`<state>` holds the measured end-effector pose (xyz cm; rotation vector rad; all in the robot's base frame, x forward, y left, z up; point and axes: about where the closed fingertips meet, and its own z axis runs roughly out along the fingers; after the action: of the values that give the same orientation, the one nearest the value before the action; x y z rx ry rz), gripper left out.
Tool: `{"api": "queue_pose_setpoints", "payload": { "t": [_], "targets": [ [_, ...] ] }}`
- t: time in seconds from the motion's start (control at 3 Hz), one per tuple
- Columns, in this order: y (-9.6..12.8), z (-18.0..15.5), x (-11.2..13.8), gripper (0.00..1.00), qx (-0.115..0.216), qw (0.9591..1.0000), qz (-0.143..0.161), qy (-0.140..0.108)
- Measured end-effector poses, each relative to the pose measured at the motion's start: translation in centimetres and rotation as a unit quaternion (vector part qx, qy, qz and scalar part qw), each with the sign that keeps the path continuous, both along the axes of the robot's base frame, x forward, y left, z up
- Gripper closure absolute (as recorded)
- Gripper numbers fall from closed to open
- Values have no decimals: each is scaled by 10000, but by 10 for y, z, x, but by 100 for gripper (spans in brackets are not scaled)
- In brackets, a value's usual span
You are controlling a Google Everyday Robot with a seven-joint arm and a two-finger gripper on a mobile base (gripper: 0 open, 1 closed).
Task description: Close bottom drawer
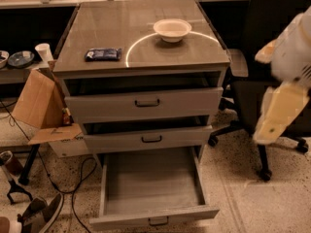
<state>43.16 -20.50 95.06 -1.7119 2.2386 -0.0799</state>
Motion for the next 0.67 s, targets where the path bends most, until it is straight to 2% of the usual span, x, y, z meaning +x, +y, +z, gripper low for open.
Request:
{"api": "queue_pose_setpoints", "payload": {
  "t": [0.33,0.67],
  "targets": [
    [37,-47,-14,0,398,9992,-76,0],
    [84,-107,-34,0,986,9949,-102,183]
  ]
}}
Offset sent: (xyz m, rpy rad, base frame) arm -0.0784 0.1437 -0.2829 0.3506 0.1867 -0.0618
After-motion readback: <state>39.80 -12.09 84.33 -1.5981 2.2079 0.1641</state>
